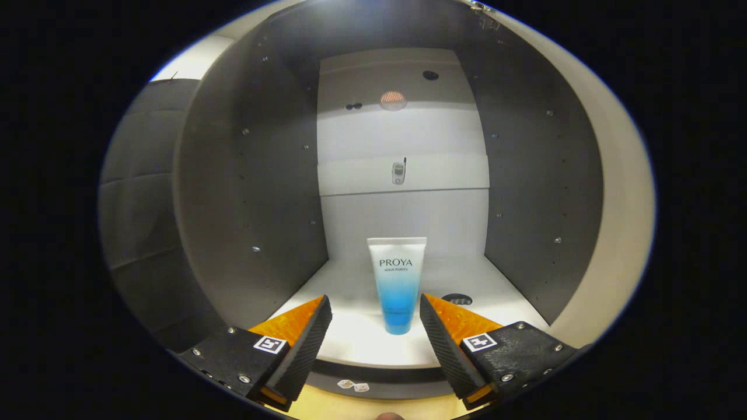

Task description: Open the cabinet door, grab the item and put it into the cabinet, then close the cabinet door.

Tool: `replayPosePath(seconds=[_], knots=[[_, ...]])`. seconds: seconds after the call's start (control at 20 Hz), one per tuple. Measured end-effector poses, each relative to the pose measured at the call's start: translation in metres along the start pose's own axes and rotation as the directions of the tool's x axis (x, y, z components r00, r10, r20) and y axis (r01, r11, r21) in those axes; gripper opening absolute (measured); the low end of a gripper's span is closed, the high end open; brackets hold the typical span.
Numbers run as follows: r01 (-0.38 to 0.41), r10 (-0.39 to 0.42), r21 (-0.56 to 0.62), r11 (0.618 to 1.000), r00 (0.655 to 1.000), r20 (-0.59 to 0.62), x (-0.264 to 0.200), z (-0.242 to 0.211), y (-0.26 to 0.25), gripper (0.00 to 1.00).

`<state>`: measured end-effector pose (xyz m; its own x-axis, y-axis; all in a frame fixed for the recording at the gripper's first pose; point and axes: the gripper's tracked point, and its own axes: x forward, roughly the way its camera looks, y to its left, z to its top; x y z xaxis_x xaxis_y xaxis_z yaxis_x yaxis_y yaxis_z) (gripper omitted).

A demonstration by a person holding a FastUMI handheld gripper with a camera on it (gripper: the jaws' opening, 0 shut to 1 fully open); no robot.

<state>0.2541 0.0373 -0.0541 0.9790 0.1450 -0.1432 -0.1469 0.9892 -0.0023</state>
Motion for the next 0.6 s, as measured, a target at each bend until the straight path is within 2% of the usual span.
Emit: replayPosePath(seconds=[0.35, 0.6], knots=[[-0.022, 0.018, 0.086, 0.996, 0.999, 0.048, -0.113, 0.021, 0.016, 0.94], [0.014, -0.017, 0.033, 0.999, 0.995, 0.097, -0.192, 0.029, 0.031, 0.95]])
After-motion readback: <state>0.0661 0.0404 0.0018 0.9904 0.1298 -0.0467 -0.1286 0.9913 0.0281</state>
